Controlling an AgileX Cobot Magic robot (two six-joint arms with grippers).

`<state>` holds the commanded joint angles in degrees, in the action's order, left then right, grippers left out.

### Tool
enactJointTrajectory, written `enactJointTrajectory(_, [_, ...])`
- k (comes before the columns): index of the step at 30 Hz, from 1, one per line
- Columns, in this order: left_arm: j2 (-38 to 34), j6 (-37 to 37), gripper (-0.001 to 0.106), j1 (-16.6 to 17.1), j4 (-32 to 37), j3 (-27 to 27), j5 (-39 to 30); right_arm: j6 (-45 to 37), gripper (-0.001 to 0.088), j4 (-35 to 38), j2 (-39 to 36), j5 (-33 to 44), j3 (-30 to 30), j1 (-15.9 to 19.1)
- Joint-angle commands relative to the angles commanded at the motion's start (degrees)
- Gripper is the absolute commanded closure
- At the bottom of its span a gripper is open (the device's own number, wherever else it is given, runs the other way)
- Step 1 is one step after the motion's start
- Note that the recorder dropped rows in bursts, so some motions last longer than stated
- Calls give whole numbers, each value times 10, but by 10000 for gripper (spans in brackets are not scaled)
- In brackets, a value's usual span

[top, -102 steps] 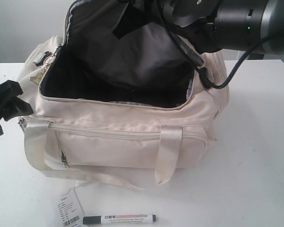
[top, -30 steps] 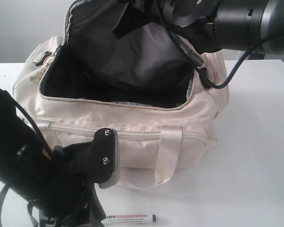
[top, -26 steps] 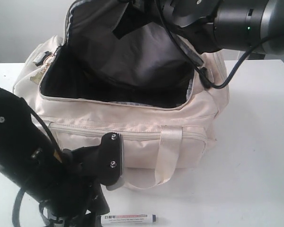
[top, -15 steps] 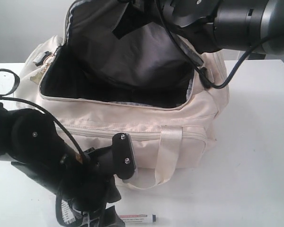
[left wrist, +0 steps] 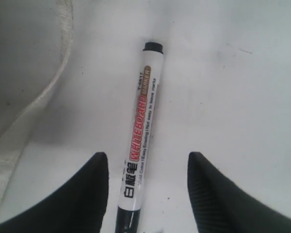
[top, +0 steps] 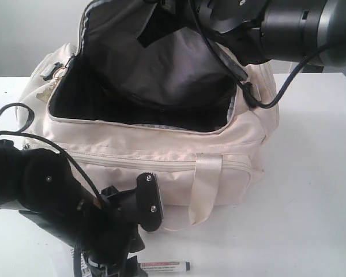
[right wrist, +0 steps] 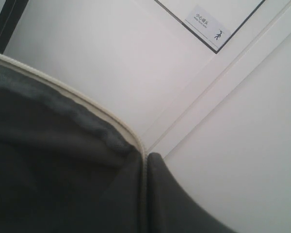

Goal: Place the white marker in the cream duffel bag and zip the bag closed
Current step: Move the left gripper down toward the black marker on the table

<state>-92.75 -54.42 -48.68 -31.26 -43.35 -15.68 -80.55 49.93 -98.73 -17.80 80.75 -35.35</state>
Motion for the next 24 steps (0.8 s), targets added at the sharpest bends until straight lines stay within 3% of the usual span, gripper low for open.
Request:
enactJointTrajectory(22, [-67,-10,517,0,0,0,56,0,868,0,0,0,0,0])
enactJointTrajectory(24, [-67,-10,555,0,1,0,53,0,868,0,0,0,0,0])
